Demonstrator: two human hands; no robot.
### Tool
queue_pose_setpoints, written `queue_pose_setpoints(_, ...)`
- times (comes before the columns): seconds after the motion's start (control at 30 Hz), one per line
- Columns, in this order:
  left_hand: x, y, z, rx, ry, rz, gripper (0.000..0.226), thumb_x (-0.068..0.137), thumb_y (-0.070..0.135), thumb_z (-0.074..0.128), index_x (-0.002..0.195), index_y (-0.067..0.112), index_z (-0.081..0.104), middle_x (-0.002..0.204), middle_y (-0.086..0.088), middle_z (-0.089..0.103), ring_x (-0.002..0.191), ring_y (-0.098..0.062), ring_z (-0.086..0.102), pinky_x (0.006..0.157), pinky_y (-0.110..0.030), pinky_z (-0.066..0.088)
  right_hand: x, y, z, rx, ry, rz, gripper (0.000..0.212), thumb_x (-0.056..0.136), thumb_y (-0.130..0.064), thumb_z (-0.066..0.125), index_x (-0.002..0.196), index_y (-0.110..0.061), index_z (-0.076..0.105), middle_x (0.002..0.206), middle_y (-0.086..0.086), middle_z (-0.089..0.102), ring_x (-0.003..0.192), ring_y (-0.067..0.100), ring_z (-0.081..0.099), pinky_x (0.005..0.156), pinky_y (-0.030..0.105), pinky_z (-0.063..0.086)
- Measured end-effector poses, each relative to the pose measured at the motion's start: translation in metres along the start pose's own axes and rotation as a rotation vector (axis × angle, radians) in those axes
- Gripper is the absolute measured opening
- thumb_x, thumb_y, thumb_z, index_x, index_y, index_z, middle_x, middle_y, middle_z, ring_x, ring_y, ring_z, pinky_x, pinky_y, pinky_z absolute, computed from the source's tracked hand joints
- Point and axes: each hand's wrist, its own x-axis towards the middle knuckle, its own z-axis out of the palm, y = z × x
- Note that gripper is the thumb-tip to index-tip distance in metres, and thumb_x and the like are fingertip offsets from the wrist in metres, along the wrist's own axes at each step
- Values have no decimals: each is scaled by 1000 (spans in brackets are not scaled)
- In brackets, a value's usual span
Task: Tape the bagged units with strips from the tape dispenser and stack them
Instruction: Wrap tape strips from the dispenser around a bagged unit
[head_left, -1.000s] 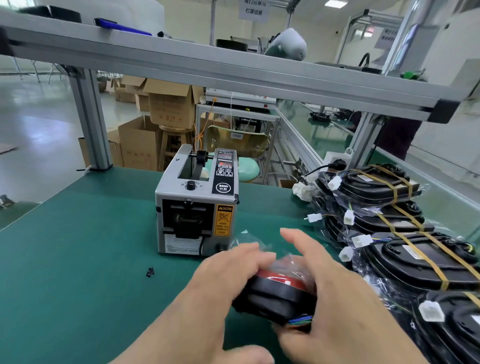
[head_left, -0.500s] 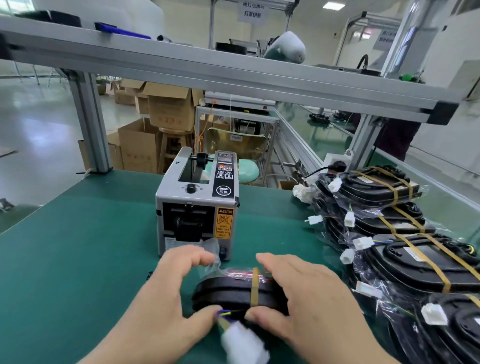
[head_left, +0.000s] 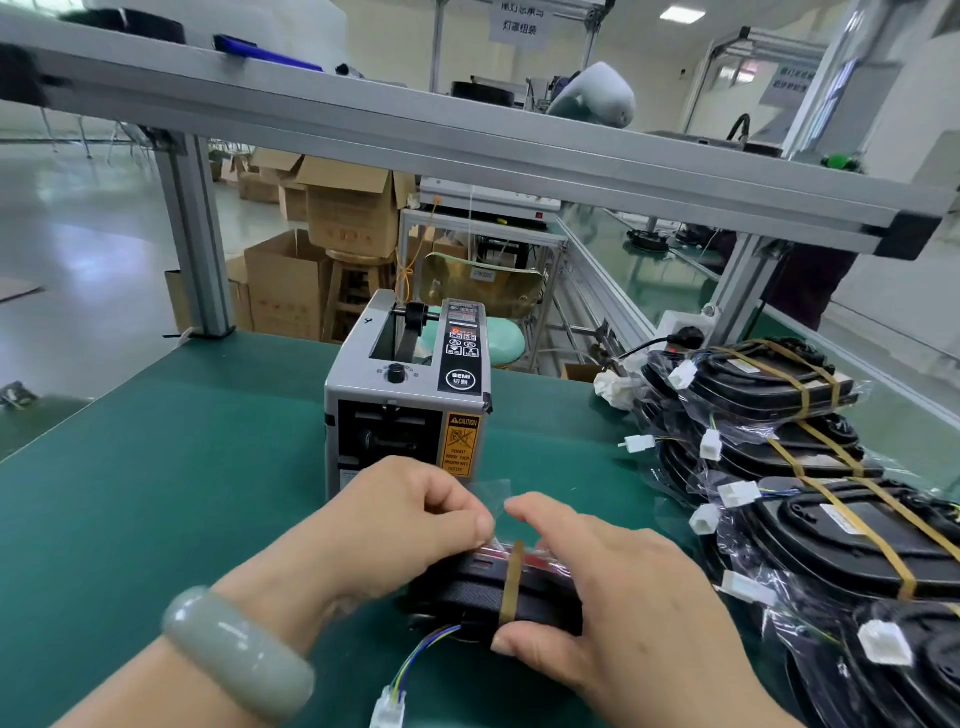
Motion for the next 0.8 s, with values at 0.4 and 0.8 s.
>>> queue_pose_setpoints(0.4, 13, -19, -17, -515, 495, -385, 14, 88, 20, 64, 76, 16, 66, 52, 7, 60, 44, -5, 47, 37, -15, 38, 0, 2, 2, 45, -69, -15, 70, 62, -77, 25, 124, -50, 43, 100, -22, 53, 93, 3, 55, 76, 21, 35)
queue_pose_setpoints(0.8, 30, -14, -29, -731, 473, -483, 20, 91, 18, 62, 73, 11, 62, 48, 3, 65, 31, 1, 48, 31, -9, 35, -4, 5, 11, 61, -43, -13, 73, 62, -79, 27, 130, -52, 26, 111, -21, 46, 106, 5, 47, 83, 23, 30)
